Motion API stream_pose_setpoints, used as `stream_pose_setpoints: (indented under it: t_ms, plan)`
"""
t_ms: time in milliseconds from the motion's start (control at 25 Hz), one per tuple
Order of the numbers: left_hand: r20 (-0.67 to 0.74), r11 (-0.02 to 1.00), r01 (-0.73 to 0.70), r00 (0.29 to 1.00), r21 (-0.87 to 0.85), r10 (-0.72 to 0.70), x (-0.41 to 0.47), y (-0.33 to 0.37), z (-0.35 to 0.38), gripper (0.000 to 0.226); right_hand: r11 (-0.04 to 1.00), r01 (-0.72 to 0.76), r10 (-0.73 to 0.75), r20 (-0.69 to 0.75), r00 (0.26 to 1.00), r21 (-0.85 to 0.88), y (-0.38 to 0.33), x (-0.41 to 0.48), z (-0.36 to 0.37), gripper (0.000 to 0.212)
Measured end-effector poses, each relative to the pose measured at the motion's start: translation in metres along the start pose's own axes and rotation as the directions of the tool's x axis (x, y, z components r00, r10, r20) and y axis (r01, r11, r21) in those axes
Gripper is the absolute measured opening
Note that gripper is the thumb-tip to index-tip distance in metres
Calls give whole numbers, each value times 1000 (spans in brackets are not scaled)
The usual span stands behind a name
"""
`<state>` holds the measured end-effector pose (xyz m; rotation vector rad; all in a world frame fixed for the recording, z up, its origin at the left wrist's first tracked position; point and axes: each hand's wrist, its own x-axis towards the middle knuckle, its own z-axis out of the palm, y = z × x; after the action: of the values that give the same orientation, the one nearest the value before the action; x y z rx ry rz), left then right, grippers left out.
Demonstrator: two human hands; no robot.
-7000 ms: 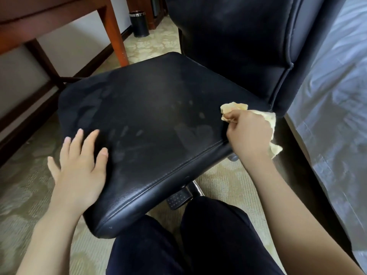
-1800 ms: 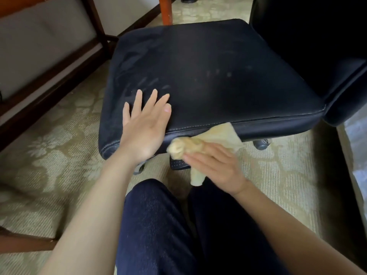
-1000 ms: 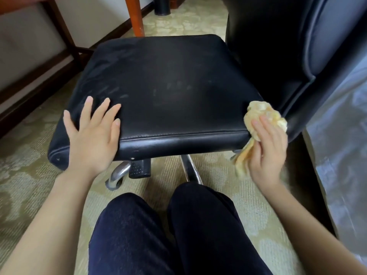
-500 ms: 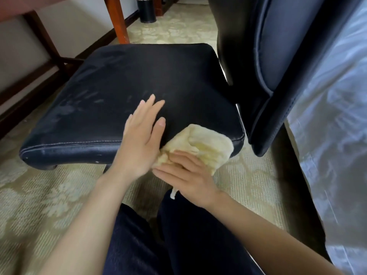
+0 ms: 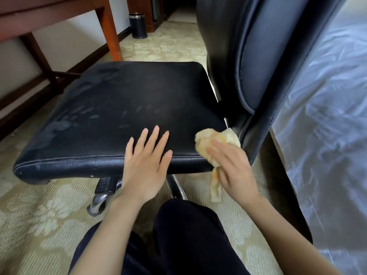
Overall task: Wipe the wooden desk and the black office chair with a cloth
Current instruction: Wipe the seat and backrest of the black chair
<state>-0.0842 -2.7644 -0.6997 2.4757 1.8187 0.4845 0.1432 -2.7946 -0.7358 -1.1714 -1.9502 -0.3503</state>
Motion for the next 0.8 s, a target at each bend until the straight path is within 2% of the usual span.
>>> stream_pose_setpoints:
  t_ms: [120,240,320,520,680,800]
  plan:
    - [8,999,22,1000,30,-22,-2,7,1,65,974,-226,226,2,974,2,1,10,-4,37]
    - [16,998,39,999,40,-40,-1,19,1,63,871,-468,474,-4,880,151,1,28,1,44]
    - [23,997,51,998,50,-53,1,30,0,61,807,-554,567,-4,824,207,6,41,3,45]
    - [79,992,71,994,105,-80,18,62,0,64,790,-596,608,-59,792,140,32,72,2,38]
    - [170,995,-46,985,84,31,45,75,-8,62,797,-604,603,39,797,31,74,92,0,34]
    - [149,992,-120,982,42,113,66,57,-21,56,768,-636,639,121,759,-67,105,111,7,37]
